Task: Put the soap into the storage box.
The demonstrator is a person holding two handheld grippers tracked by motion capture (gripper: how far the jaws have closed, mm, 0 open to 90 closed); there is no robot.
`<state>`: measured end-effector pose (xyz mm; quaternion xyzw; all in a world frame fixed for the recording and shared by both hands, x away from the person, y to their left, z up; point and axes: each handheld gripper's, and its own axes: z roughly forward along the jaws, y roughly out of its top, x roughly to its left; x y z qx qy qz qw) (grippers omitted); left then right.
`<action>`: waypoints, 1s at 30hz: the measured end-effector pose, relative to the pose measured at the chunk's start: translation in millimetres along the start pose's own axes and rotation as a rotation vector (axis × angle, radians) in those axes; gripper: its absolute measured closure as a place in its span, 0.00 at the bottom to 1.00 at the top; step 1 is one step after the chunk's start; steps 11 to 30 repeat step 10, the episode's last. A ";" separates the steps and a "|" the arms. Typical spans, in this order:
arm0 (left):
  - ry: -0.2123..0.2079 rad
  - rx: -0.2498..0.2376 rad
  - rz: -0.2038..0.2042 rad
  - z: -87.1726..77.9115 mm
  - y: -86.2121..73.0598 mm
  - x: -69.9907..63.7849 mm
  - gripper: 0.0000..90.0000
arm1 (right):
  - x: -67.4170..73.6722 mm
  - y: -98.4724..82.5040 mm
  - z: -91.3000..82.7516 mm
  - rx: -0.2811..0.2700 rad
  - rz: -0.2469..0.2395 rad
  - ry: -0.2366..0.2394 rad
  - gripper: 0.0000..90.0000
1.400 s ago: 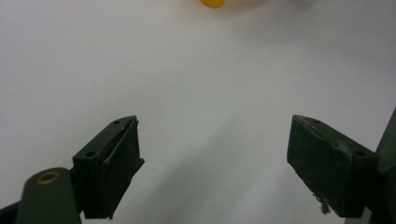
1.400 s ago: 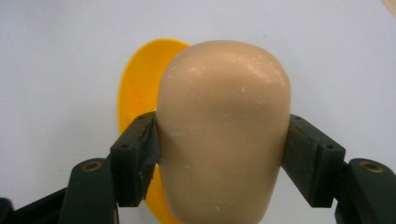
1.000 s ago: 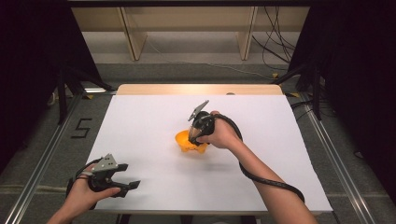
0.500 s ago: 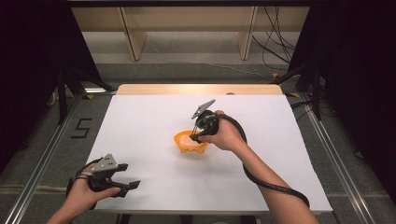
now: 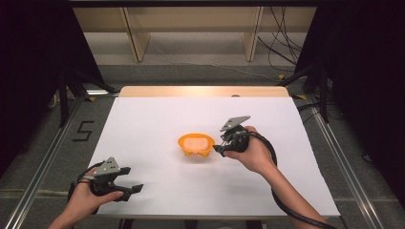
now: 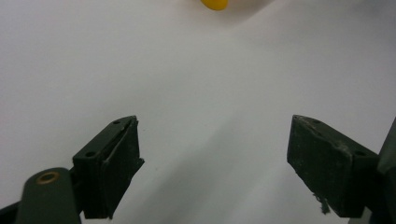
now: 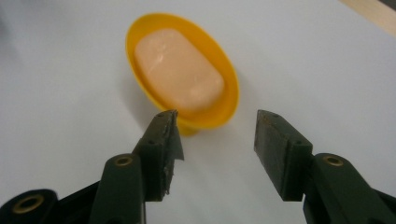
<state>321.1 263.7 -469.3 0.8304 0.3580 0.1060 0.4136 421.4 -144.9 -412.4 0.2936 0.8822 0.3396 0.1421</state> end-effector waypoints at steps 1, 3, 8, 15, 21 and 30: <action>0.001 0.012 0.013 -0.8 0.1 0.8 0.19 | 0.3 -6.8 -2.9 -0.006 0.008 0.001 0.54; 0.005 0.011 0.019 -0.9 0.2 1.0 0.19 | 0.5 -20.9 -8.6 -0.006 0.030 -0.004 0.53; 0.008 0.002 0.019 0.4 0.1 0.7 0.19 | 4.7 -56.2 -14.1 -0.043 0.149 -0.036 0.51; 0.005 0.001 0.018 0.6 0.3 0.5 0.19 | 4.8 -60.8 -15.8 -0.014 0.172 -0.023 0.51; 0.005 0.001 0.018 0.6 0.3 0.5 0.19 | 4.8 -60.8 -15.8 -0.014 0.172 -0.023 0.51; 0.005 0.001 0.018 0.6 0.3 0.5 0.19 | 4.8 -60.8 -15.8 -0.014 0.172 -0.023 0.51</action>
